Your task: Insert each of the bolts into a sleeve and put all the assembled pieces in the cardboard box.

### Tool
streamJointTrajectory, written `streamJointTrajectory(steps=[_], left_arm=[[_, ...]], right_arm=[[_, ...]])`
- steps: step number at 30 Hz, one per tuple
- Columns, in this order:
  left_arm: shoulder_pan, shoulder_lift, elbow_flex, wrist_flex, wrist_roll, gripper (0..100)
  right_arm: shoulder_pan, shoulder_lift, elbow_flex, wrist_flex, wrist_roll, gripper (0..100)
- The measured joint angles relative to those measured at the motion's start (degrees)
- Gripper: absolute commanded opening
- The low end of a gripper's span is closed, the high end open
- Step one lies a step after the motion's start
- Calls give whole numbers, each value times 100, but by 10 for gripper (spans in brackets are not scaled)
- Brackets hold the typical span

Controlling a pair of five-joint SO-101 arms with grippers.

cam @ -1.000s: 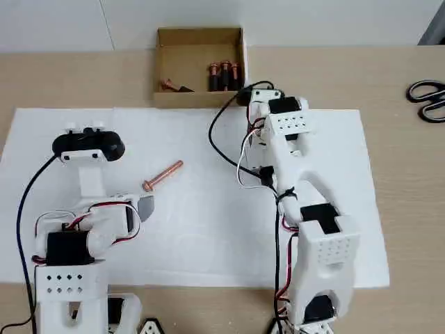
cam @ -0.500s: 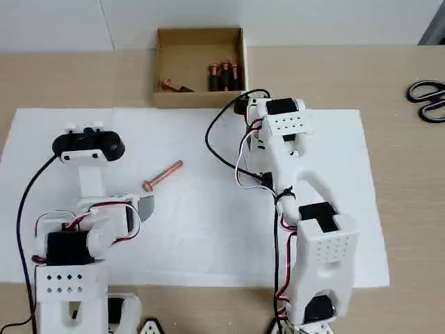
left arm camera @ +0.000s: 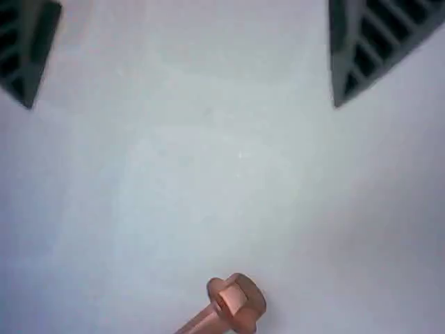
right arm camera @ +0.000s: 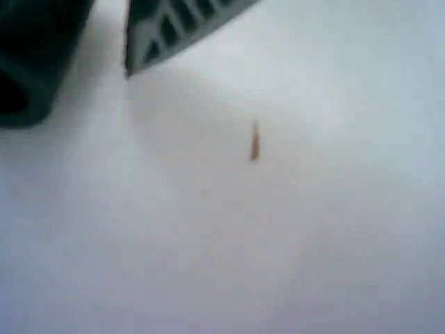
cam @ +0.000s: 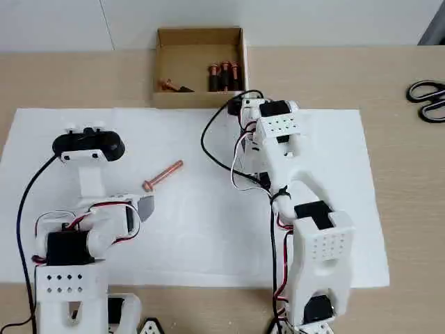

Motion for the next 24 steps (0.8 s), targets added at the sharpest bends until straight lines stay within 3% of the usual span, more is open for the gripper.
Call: streamJointTrajectory(steps=[8,16,24], left_arm=[[0,0,0,0,0,258],[0,0,0,0,0,258],[0,0,-149,0,-88,258]], right_arm=[[44,299,-167,18,9,4],[26,-35,-114,211,44,4],[88,-1697,-123,905,571,4]])
